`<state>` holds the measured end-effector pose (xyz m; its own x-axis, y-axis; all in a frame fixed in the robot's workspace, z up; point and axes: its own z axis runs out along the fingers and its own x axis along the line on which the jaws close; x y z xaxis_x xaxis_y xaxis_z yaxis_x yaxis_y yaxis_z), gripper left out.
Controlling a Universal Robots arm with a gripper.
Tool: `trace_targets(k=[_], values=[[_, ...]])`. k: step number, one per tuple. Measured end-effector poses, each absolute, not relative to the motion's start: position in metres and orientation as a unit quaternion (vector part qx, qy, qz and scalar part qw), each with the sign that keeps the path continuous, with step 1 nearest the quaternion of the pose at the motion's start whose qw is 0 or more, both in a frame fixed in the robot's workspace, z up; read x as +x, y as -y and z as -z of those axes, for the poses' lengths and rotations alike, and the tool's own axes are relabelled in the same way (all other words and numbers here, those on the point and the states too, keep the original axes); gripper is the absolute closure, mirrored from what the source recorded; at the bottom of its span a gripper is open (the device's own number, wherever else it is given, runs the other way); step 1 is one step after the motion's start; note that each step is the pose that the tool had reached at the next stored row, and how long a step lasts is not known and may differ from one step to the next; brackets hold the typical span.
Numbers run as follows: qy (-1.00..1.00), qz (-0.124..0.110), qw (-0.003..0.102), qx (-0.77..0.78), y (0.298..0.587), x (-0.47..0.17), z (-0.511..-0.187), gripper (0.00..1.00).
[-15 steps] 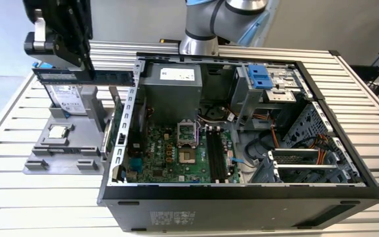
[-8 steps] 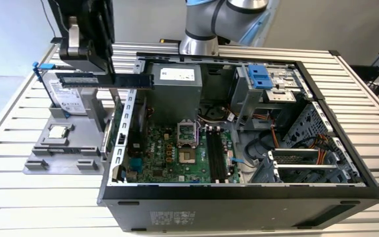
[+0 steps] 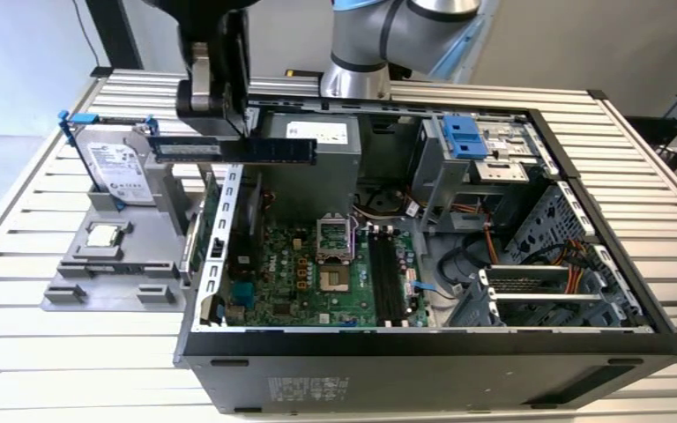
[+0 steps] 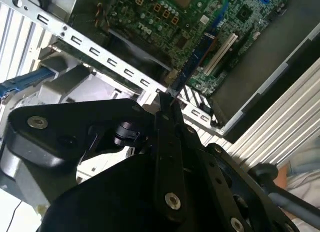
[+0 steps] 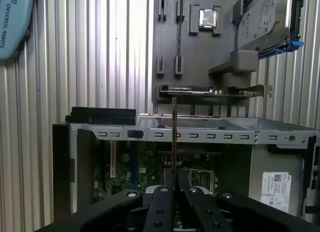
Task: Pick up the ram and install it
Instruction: 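Pick up the ram and move it above insertion slot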
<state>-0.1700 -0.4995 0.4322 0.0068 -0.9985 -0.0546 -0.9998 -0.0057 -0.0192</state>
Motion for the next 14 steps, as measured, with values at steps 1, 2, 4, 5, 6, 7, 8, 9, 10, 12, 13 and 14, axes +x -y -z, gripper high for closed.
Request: trace_targets(k=[1,2,4,5,6,7,8,9,10,12,13,14], values=[[-0.704,-0.013,0.026,-0.709,0.499,-0.166,-0.432,1.00],[-0.704,-0.013,0.026,-0.710,0.499,-0.162,-0.431,1.00],[-0.704,-0.012,0.026,-0.710,0.499,-0.154,-0.429,1.00],[-0.703,-0.012,0.026,-0.710,0.499,-0.150,-0.428,1.00],[-0.703,-0.012,0.026,-0.711,0.499,-0.146,-0.428,1.00],[-0.703,-0.012,0.026,-0.711,0.499,-0.142,-0.427,1.00],[-0.703,-0.012,0.026,-0.711,0.499,-0.137,-0.426,1.00],[-0.702,-0.012,0.026,-0.711,0.499,-0.133,-0.425,1.00],[-0.702,-0.012,0.026,-0.712,0.499,-0.129,-0.424,1.00],[-0.702,-0.012,0.025,-0.712,0.499,-0.120,-0.423,1.00],[-0.701,-0.012,0.025,-0.712,0.499,-0.116,-0.422,1.00],[-0.701,-0.012,0.025,-0.712,0.499,-0.112,-0.421,1.00]])
